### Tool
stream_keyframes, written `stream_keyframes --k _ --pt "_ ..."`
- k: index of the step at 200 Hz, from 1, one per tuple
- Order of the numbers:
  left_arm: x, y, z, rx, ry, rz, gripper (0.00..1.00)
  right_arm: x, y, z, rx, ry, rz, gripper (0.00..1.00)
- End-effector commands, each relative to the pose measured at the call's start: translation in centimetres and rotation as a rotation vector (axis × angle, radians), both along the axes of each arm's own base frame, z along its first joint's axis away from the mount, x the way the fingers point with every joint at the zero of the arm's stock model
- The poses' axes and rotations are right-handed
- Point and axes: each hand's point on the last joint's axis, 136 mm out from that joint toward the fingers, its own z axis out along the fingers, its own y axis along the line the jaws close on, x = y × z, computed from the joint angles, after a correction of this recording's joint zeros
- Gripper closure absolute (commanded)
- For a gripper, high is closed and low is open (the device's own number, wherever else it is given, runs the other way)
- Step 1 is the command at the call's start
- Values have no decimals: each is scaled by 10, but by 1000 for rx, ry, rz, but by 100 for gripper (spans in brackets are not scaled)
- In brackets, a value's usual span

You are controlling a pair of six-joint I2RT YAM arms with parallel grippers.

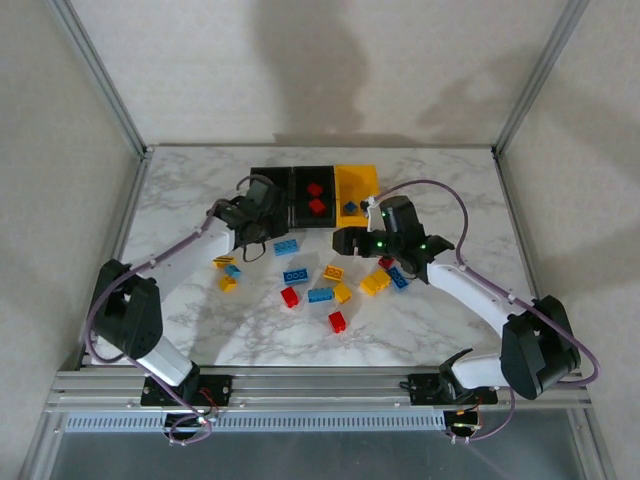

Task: Sort the legos into containers by color
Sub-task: Pick up the lego from the middle-left of the table.

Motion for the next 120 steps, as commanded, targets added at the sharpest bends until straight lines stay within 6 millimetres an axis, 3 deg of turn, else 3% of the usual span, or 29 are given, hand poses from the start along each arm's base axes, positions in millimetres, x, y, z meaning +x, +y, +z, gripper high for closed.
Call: stream_keyframes --k 1,72,120 --pt "-10 33 10 24 -25 95 38 2 12 15 23 -42 37 30" --pt "-51 108 -38 -50 42 391 34 -15 50 8 22 -34 148 30" --pt "-55 131 -53 -157 25 539 25 -25 75 1 21 -18 213 30"
